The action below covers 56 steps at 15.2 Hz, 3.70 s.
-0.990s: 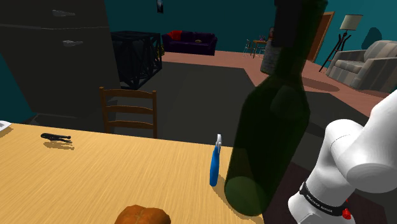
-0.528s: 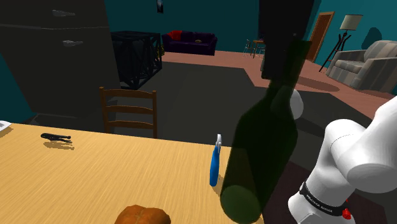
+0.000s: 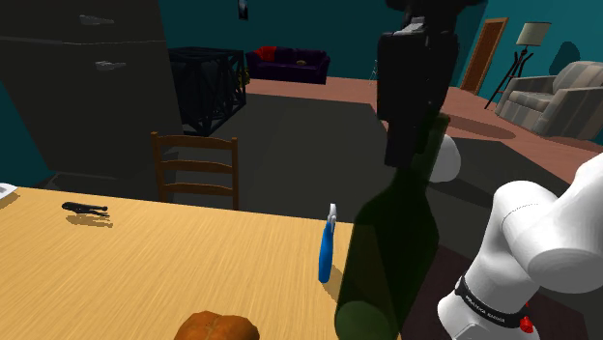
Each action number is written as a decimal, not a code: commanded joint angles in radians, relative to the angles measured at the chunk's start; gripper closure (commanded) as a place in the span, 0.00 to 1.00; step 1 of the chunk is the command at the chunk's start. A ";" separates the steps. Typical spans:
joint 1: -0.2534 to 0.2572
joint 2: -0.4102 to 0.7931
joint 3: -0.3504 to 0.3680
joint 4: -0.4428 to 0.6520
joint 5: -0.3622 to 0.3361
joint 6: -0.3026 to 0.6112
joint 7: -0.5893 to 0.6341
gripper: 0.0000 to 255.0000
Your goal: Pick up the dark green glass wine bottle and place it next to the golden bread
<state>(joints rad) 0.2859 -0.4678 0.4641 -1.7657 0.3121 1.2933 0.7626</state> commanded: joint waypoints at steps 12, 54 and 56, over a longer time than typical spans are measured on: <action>0.016 -0.079 0.010 -0.240 0.027 0.162 -0.040 1.00; 0.044 -0.105 0.098 -0.664 0.101 0.561 -0.102 0.00; 0.044 -0.105 0.098 -0.664 0.101 0.561 -0.102 0.00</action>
<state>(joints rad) 0.3301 -0.5732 0.5616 -2.4301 0.4129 1.8547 0.6610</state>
